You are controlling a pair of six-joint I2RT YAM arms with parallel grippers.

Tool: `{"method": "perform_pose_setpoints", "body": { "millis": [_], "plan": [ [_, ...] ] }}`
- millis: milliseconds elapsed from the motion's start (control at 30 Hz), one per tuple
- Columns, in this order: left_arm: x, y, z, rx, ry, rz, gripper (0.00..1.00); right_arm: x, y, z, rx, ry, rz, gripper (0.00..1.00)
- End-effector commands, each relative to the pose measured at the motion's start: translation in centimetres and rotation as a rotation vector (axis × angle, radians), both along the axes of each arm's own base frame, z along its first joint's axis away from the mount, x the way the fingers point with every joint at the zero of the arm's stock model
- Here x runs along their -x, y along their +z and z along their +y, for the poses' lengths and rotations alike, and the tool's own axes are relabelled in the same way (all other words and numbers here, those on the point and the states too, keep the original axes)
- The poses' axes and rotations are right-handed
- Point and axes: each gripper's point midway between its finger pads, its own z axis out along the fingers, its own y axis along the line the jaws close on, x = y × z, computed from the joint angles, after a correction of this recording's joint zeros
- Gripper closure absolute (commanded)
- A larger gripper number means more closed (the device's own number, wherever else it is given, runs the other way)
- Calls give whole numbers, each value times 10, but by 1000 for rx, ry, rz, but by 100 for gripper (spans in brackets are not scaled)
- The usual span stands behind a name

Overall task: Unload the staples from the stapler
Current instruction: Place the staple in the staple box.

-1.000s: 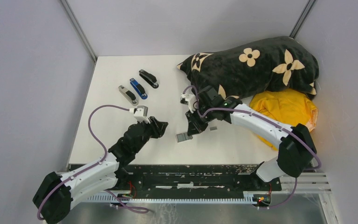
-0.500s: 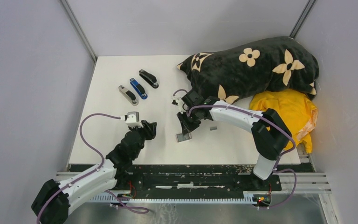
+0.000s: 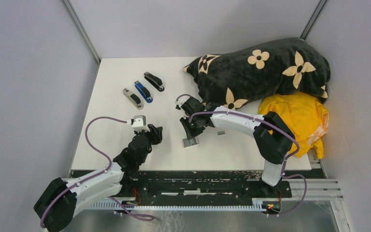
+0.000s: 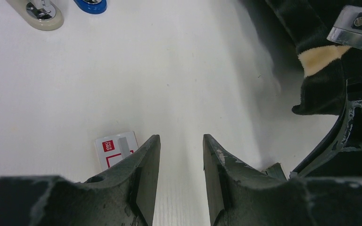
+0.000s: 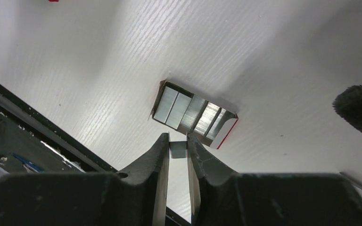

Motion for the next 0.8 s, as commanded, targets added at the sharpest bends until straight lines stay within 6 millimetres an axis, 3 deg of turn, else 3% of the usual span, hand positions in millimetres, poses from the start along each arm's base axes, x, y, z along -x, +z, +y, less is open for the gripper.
{"method": "perform_pose_setpoints", "body": {
  "millis": [0,767],
  "plan": [
    [-6,11,6,-1,38,-58,54,-19,10,7,2,-75,-82,75],
    [-7,10,5,-3,36,-53,53,-19,-6,9,23,-108,-59,74]
  ]
}}
